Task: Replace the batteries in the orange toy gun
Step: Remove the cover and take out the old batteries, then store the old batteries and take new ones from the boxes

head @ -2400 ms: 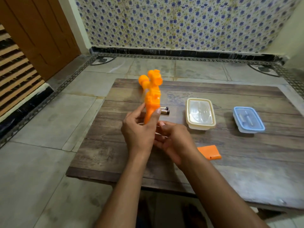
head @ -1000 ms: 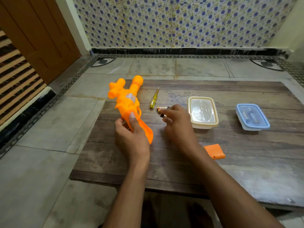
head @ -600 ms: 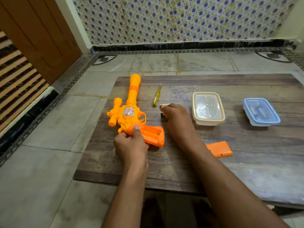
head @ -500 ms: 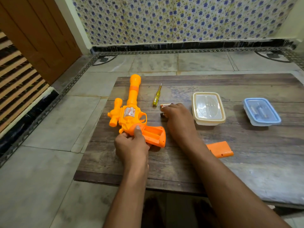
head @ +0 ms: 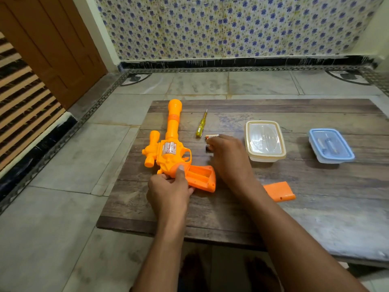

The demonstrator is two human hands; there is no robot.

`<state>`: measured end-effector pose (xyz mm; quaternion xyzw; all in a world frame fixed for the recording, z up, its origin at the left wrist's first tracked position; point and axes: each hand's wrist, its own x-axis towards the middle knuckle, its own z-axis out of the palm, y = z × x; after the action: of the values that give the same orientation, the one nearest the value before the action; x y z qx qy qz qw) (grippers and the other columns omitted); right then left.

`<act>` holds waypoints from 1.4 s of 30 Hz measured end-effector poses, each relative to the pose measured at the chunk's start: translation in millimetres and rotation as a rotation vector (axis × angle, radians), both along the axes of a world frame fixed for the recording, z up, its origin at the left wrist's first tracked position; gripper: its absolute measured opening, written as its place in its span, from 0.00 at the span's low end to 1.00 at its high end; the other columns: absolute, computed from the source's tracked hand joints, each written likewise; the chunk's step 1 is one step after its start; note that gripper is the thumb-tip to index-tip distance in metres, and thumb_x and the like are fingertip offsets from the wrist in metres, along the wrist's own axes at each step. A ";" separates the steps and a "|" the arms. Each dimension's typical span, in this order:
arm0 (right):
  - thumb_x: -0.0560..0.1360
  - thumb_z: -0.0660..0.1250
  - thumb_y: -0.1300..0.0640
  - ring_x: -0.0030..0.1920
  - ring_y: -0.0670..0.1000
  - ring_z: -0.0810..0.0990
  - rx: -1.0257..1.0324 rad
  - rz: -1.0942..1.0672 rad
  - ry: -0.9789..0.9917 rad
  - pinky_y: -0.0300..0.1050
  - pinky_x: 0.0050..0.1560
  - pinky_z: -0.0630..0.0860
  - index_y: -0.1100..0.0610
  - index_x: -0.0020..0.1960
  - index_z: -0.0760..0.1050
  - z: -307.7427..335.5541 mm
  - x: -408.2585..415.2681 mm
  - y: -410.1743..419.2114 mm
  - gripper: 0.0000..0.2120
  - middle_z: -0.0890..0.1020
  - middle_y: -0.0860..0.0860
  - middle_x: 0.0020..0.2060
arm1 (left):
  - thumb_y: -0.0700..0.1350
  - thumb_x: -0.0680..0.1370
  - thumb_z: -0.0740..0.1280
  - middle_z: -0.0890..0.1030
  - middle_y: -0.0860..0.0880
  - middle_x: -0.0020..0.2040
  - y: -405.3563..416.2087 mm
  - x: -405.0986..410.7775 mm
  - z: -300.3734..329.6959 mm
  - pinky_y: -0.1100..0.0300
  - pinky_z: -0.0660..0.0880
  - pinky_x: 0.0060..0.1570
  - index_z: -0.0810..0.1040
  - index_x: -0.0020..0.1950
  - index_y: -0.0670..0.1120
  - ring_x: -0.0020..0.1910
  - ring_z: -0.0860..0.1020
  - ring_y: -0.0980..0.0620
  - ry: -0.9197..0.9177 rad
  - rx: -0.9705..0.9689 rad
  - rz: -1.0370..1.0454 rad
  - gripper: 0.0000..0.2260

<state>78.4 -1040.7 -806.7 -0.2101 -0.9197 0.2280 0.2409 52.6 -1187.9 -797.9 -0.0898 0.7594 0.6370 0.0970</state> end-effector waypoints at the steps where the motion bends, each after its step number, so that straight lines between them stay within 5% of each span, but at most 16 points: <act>1: 0.74 0.69 0.66 0.49 0.58 0.84 -0.087 0.018 0.026 0.55 0.49 0.81 0.58 0.53 0.85 3.2 2.2 -1.1 0.10 0.87 0.56 0.47 | 0.47 0.78 0.73 0.83 0.47 0.38 -0.8 2.0 2.2 0.48 0.85 0.41 0.75 0.37 0.48 0.32 0.84 0.51 0.019 -0.024 -0.015 0.13; 5: 0.81 0.68 0.54 0.47 0.53 0.84 -0.256 0.259 -0.122 0.54 0.52 0.79 0.57 0.52 0.86 14.8 19.9 -10.0 0.10 0.87 0.55 0.46 | 0.47 0.78 0.74 0.82 0.49 0.35 -2.5 5.5 7.9 0.47 0.85 0.43 0.76 0.35 0.47 0.32 0.85 0.50 0.004 -0.046 -0.044 0.13; 11: 0.80 0.69 0.55 0.57 0.54 0.82 -0.223 0.303 -0.194 0.42 0.56 0.72 0.57 0.65 0.82 21.7 31.5 -22.9 0.14 0.85 0.55 0.58 | 0.49 0.77 0.75 0.83 0.49 0.32 -5.2 9.3 11.9 0.50 0.85 0.41 0.77 0.33 0.47 0.31 0.85 0.51 0.045 -0.125 -0.019 0.15; 18: 0.81 0.67 0.56 0.55 0.58 0.82 -0.176 0.347 -0.232 0.54 0.59 0.75 0.59 0.62 0.83 23.1 30.4 -31.4 0.13 0.86 0.58 0.56 | 0.52 0.74 0.77 0.83 0.51 0.27 -15.5 2.6 4.1 0.47 0.84 0.46 0.80 0.31 0.46 0.31 0.86 0.52 0.111 -0.257 0.009 0.15; 21: 0.82 0.66 0.56 0.54 0.58 0.82 -0.157 0.361 -0.226 0.55 0.58 0.77 0.60 0.60 0.84 21.5 33.5 -28.9 0.12 0.86 0.59 0.54 | 0.50 0.74 0.77 0.83 0.53 0.31 -17.0 5.6 3.8 0.46 0.84 0.49 0.77 0.38 0.50 0.36 0.87 0.49 0.128 -0.209 0.054 0.11; 23: 0.81 0.67 0.56 0.53 0.58 0.83 -0.153 0.340 -0.191 0.55 0.57 0.78 0.62 0.58 0.84 19.9 38.3 -25.7 0.12 0.86 0.59 0.53 | 0.49 0.74 0.77 0.84 0.53 0.37 -16.9 10.1 5.9 0.45 0.83 0.50 0.78 0.45 0.49 0.42 0.86 0.48 0.221 -0.248 0.063 0.10; 26: 0.80 0.69 0.57 0.55 0.56 0.83 -0.145 0.239 -0.063 0.45 0.57 0.76 0.60 0.60 0.84 20.8 51.8 -15.0 0.12 0.86 0.57 0.55 | 0.44 0.75 0.76 0.82 0.51 0.42 -8.4 17.7 11.3 0.57 0.81 0.47 0.78 0.50 0.45 0.39 0.81 0.61 0.410 -0.237 0.025 0.09; 31: 0.74 0.73 0.65 0.52 0.55 0.82 -0.052 0.018 0.116 0.43 0.53 0.74 0.59 0.56 0.84 17.1 80.6 22.0 0.11 0.85 0.54 0.51 | 0.38 0.77 0.72 0.82 0.48 0.44 24.5 27.6 10.2 0.72 0.76 0.38 0.80 0.50 0.45 0.40 0.81 0.58 0.600 -0.146 -0.141 0.04; 36: 0.63 0.79 0.65 0.61 0.63 0.80 0.116 -0.091 0.049 0.60 0.57 0.77 0.57 0.54 0.85 7.5 96.9 56.9 0.19 0.84 0.55 0.58 | 0.37 0.77 0.72 0.83 0.50 0.45 64.8 32.3 5.0 0.73 0.76 0.38 0.82 0.50 0.46 0.41 0.82 0.57 0.663 -0.131 -0.347 0.06; 39: 0.66 0.79 0.61 0.71 0.59 0.75 0.094 -0.105 -0.107 0.61 0.67 0.69 0.53 0.60 0.84 7.4 97.3 65.1 0.22 0.80 0.54 0.67 | 0.38 0.77 0.73 0.84 0.51 0.46 77.6 34.6 0.0 0.73 0.76 0.39 0.82 0.52 0.46 0.41 0.82 0.59 0.644 -0.138 -0.388 0.05; 42: 0.68 0.75 0.65 0.70 0.61 0.76 0.068 -0.083 -0.104 0.62 0.69 0.73 0.56 0.61 0.84 4.6 93.2 74.6 0.22 0.82 0.57 0.66 | 0.39 0.78 0.72 0.84 0.51 0.47 90.9 39.6 -3.3 0.75 0.75 0.39 0.83 0.53 0.45 0.42 0.82 0.60 0.613 -0.149 -0.385 0.05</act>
<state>171.6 -966.0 -802.1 -0.2513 -0.9288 0.1750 0.2089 92.3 -1097.0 -801.2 0.2430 0.8004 0.5474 -0.0235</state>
